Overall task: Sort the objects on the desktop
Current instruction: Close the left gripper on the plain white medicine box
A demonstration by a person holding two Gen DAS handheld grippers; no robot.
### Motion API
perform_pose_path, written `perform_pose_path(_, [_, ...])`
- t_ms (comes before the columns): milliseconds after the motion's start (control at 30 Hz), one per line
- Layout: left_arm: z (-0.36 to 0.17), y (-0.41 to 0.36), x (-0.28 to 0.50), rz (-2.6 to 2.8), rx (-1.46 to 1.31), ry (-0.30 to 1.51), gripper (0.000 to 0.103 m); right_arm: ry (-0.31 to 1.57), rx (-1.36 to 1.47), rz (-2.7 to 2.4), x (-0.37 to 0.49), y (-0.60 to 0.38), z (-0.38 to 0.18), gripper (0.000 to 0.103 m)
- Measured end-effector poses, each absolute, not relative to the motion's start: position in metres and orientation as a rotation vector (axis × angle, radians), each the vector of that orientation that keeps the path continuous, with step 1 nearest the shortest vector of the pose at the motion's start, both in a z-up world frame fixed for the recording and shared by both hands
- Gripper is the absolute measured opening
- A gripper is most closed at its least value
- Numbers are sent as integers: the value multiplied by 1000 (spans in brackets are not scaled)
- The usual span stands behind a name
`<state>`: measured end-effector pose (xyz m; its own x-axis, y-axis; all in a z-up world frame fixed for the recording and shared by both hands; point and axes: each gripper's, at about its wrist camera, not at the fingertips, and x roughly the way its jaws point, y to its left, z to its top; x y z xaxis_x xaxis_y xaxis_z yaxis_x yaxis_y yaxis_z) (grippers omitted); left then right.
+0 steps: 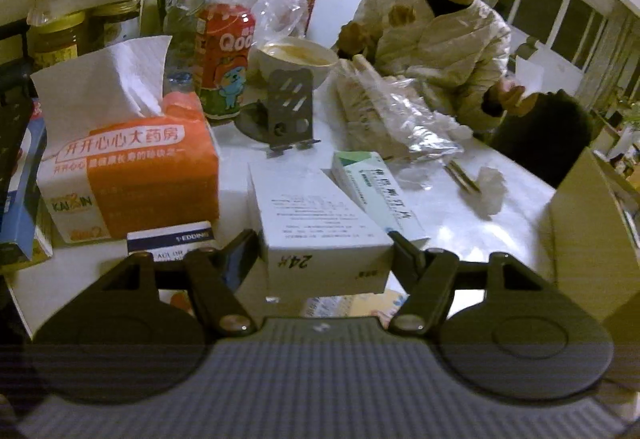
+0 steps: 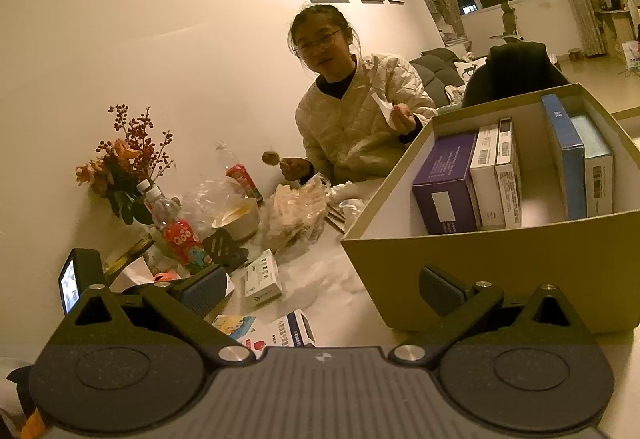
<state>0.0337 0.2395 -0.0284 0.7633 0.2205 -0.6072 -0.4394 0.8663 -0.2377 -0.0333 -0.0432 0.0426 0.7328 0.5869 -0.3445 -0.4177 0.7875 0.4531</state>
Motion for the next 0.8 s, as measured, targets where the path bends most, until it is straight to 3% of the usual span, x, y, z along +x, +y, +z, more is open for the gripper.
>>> perform_pose_path(500, [-14, 213, 2, 261, -362, 558, 66, 565, 454, 639, -33, -35, 32, 103])
perform_pose_path(800, [-32, 210, -5, 235, -363, 651, 66, 662, 543, 687, -21, -21, 11, 103])
